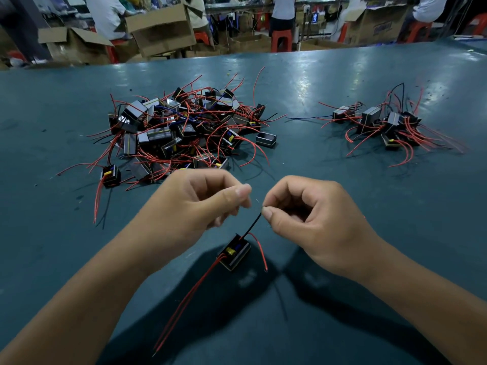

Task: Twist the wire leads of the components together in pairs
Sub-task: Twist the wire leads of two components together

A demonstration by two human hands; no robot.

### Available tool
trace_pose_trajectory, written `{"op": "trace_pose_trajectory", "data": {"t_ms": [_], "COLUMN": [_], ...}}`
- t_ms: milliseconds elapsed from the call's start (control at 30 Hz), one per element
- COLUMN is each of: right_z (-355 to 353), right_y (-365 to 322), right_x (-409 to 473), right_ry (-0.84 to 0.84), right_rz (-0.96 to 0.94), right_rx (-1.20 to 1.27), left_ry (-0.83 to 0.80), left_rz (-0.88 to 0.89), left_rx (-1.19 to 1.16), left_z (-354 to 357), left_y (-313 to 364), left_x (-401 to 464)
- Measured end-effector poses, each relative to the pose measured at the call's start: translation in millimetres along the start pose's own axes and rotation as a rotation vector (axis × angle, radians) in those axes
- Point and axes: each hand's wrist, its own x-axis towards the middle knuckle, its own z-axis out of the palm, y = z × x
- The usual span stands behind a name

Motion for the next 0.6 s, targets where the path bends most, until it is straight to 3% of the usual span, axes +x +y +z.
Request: {"op": "trace_pose_trajectory", "data": {"t_ms": [133, 267, 467, 600], "right_z": [0.6, 0.9, 1.2, 1.9], "right_y": [0.2, -0.2, 0.3, 1.3], "right_x": [0.7, 0.6, -0.5, -2.0], "right_ry": [-0.032, -0.076, -0.096, -0.030], "right_rz": [0.054, 0.053, 0.033, -0.058], "right_rx": [0.091, 0.157, 0.137, 0.009], "left_ry": [-0.017, 0.016, 0.018, -0.008], "left_rz": [0.412, 0.564, 0.636, 0.543], "left_rx": [0.462, 0.583, 0.647, 0.590], "left_z": [-11.3, -7.3, -6.0, -1.2], "left_y": [-0.5, -3.1, -5.4, -2.2], "left_x": [2.8, 4.9, 6.6, 4.6]}}
